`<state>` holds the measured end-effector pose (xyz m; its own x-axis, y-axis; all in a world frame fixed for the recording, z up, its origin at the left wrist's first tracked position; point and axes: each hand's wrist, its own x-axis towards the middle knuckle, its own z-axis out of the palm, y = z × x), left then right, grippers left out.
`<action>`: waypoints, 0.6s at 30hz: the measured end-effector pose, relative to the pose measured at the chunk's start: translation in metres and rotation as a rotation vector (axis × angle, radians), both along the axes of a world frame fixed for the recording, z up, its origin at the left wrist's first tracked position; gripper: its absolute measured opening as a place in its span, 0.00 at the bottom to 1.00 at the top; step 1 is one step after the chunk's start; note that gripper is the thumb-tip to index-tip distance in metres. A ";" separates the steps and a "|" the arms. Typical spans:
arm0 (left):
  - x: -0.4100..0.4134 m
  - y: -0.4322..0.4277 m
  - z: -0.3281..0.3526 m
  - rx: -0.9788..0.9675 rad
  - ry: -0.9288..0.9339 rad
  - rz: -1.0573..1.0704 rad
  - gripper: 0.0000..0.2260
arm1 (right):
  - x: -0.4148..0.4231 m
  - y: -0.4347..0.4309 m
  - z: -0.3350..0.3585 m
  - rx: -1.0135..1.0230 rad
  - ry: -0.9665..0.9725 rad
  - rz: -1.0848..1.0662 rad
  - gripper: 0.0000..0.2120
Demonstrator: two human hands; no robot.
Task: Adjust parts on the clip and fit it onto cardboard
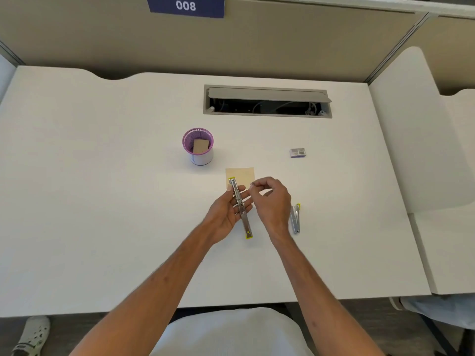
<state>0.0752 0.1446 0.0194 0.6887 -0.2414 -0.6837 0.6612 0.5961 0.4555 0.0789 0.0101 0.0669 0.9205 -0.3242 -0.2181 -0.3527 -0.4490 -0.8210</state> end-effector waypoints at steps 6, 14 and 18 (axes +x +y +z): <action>0.001 -0.001 0.010 -0.015 -0.015 -0.008 0.23 | -0.009 0.037 0.007 -0.123 -0.049 0.054 0.07; 0.001 -0.002 0.010 -0.081 0.057 0.001 0.19 | -0.019 0.051 -0.010 -0.373 -0.053 0.043 0.07; -0.001 -0.001 0.008 -0.115 0.061 0.006 0.22 | -0.022 0.052 -0.017 -0.391 -0.058 0.012 0.05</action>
